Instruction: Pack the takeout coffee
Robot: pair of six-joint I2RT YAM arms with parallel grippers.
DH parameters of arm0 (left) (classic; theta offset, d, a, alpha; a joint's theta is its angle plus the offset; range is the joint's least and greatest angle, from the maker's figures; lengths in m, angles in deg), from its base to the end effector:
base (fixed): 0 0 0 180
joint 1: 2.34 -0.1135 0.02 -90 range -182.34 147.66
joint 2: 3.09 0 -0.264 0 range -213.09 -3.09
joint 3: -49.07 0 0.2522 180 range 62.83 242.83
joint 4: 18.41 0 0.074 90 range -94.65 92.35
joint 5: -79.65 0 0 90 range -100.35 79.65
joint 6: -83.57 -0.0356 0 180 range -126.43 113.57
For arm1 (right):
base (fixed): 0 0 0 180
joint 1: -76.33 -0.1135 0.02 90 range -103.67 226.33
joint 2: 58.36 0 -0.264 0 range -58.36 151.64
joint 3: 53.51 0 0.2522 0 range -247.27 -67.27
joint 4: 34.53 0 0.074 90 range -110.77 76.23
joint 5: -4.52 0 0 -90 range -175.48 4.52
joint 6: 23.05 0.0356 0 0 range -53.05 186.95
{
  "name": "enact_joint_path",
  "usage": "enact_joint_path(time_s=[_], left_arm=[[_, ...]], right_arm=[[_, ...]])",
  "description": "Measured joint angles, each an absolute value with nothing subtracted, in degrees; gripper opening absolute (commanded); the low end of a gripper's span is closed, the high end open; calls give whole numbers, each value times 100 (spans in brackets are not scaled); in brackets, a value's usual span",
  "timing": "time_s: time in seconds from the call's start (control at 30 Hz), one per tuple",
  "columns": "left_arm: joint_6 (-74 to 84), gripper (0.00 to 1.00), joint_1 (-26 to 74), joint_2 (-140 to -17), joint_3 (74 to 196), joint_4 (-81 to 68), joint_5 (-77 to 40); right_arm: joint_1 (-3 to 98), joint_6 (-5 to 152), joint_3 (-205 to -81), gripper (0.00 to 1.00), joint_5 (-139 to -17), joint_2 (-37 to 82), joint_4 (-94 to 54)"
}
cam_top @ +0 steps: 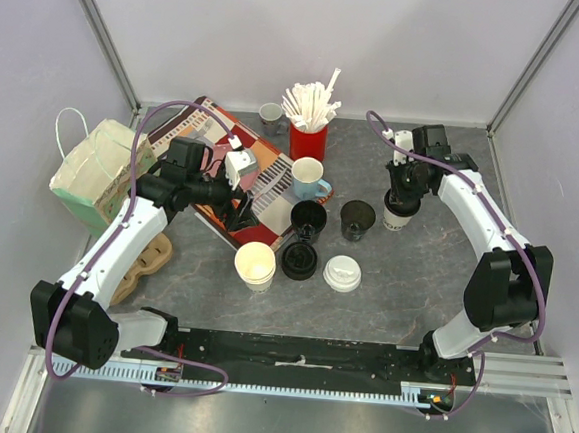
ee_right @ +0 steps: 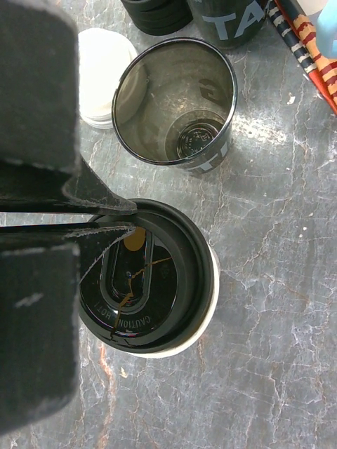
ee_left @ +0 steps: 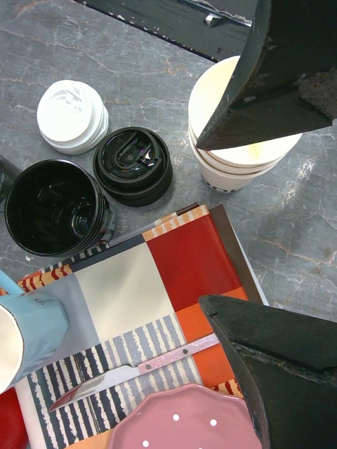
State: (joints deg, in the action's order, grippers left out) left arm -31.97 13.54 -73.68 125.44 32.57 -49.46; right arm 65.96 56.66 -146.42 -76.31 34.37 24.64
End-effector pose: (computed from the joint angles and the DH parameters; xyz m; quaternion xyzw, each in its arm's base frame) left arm 0.2389 -0.0913 0.3158 0.4274 0.7698 -0.2781 0.3839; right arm 0.3344 0.0670 0.2844 -0.1933 0.9411 0.0772 0.2664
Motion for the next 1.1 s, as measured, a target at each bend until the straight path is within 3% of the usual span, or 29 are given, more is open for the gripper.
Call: enact_joint_path(time_s=[0.07, 0.23, 0.67, 1.1], left_arm=[[-3197, 91, 1354, -7368, 12544, 3257, -4946], [-3197, 91, 1354, -7368, 12544, 3257, -4946], [-3199, 91, 1354, -7366, 12544, 3259, -4946], [-3199, 91, 1352, -7363, 12544, 3278, -4948]], right_arm=[[6596, 5664, -14636, 2, -7629, 3437, 2425], [6596, 5666, -14629, 19, -7629, 3437, 2383], [6596, 5669, -14537, 30, -7675, 3437, 2388], [6596, 5666, -14537, 52, -7649, 3389, 2388]])
